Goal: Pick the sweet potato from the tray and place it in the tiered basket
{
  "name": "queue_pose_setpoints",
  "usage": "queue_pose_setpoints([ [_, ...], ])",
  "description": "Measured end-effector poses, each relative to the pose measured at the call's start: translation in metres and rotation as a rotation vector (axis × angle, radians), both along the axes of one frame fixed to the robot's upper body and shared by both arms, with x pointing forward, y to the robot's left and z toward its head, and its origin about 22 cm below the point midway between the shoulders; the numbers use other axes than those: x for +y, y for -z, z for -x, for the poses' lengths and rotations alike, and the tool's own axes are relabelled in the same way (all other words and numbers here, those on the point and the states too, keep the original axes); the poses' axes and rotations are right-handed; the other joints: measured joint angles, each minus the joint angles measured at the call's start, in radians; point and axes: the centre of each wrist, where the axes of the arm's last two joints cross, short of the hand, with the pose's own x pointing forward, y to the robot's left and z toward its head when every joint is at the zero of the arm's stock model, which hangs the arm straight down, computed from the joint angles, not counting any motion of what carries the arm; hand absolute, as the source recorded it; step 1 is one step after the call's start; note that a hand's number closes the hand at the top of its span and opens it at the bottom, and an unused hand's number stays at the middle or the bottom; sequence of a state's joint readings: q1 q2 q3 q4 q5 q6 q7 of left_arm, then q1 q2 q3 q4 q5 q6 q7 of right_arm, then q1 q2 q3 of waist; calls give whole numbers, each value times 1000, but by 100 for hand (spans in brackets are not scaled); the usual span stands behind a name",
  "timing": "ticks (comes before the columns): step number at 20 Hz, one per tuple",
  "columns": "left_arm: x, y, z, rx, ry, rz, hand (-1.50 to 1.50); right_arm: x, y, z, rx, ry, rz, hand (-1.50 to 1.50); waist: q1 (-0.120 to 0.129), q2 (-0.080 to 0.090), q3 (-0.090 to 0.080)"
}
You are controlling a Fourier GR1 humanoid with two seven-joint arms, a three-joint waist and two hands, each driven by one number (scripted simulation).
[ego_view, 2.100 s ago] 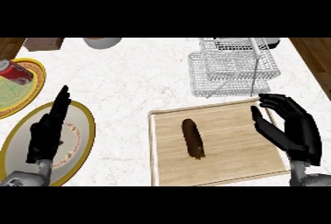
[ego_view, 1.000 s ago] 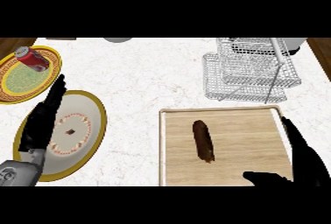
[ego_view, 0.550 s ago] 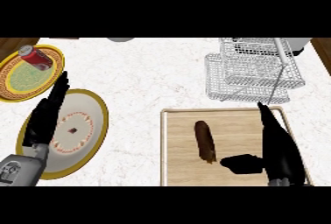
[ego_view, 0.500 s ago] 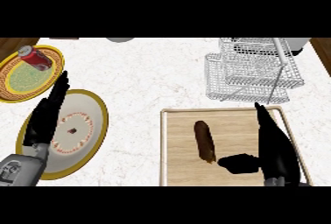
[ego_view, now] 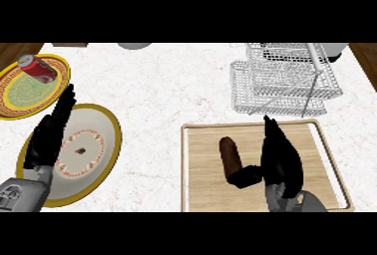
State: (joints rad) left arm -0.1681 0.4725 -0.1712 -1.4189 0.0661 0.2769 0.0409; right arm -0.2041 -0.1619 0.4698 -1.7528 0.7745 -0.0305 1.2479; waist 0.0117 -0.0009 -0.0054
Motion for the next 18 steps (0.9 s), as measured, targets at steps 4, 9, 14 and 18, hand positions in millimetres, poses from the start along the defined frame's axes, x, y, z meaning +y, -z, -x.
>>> queue_pose_setpoints([
  [4,4,3,0,4,-12,3,0,15,0,-3,14,-9,19,-150,-10,-2,1],
  [9,4,2,-2,1,-17,1,0,26,3,-3,29,-22,87,-150,-13,-3,2],
  [14,3,1,-1,-3,-10,2,0,31,4,-2,36,-31,150,-150,-11,-3,3],
  [18,3,3,-2,-4,-12,2,0,33,5,-6,46,-39,172,-150,-10,-1,3],
])
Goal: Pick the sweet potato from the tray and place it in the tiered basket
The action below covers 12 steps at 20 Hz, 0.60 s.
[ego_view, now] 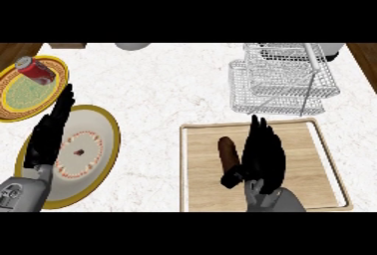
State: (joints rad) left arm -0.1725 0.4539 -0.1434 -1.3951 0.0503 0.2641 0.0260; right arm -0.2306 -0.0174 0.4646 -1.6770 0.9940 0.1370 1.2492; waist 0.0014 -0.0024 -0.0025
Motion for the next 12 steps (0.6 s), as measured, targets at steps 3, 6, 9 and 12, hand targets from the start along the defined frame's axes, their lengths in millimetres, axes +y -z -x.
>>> queue_pose_setpoints([
  [3,-3,-1,0,-2,7,3,0,0,4,-1,18,2,11,-150,3,0,0],
  [6,-4,-1,0,5,10,7,0,-2,7,-4,34,12,6,-150,4,0,1],
  [9,-5,-3,4,3,11,4,0,-3,14,-2,58,24,8,-150,6,0,1],
  [12,-1,-1,3,6,11,5,0,-4,15,-4,63,30,5,-150,4,1,1],
])
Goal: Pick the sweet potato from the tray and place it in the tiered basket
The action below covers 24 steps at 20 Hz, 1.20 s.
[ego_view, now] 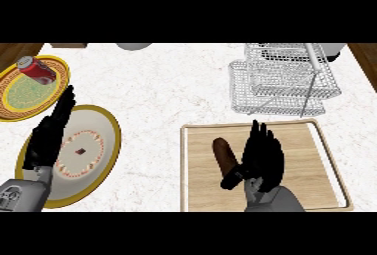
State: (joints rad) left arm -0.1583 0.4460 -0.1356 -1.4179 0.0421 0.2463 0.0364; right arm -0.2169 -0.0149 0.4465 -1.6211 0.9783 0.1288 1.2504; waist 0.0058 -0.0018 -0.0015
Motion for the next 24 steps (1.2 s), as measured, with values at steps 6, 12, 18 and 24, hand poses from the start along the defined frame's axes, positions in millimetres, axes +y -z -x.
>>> queue_pose_setpoints([
  [6,-1,-1,-1,-1,1,-4,0,2,8,-3,29,3,-9,-150,1,1,0],
  [12,-8,3,-1,-3,0,-1,0,4,12,-14,62,-2,-29,-150,4,1,1],
  [18,-2,-2,-3,-4,2,-7,0,5,27,-17,116,3,-58,150,6,1,1],
  [24,-3,5,1,-8,0,-6,0,5,35,-21,146,-72,-12,150,-1,-14,-12],
])
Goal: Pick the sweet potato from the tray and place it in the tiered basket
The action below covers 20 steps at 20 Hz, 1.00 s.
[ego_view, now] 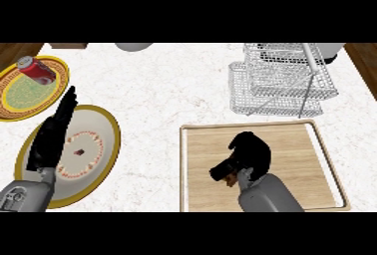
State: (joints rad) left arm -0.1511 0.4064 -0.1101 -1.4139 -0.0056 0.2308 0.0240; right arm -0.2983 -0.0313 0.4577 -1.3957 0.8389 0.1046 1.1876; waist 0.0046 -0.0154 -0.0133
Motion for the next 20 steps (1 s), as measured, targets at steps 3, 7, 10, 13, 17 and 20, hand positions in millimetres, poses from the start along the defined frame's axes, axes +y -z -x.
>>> queue_pose_setpoints([
  [3,1,-1,0,-1,1,9,0,4,-2,-1,-6,-25,11,150,-1,1,2],
  [7,3,-6,0,4,3,9,0,10,-6,-1,-23,-24,-27,150,-1,6,5],
  [10,5,-6,0,4,-3,8,0,17,-18,2,-69,-29,-63,150,0,9,9],
  [13,-1,-4,-2,3,4,4,0,42,-22,3,-105,-136,-77,150,8,14,11],
  [17,-10,-8,-9,1,30,-1,0,76,-36,0,-199,-338,-128,150,39,21,13],
  [20,-12,-8,-12,1,41,3,0,92,-52,-2,-320,-395,-186,150,44,22,13],
])
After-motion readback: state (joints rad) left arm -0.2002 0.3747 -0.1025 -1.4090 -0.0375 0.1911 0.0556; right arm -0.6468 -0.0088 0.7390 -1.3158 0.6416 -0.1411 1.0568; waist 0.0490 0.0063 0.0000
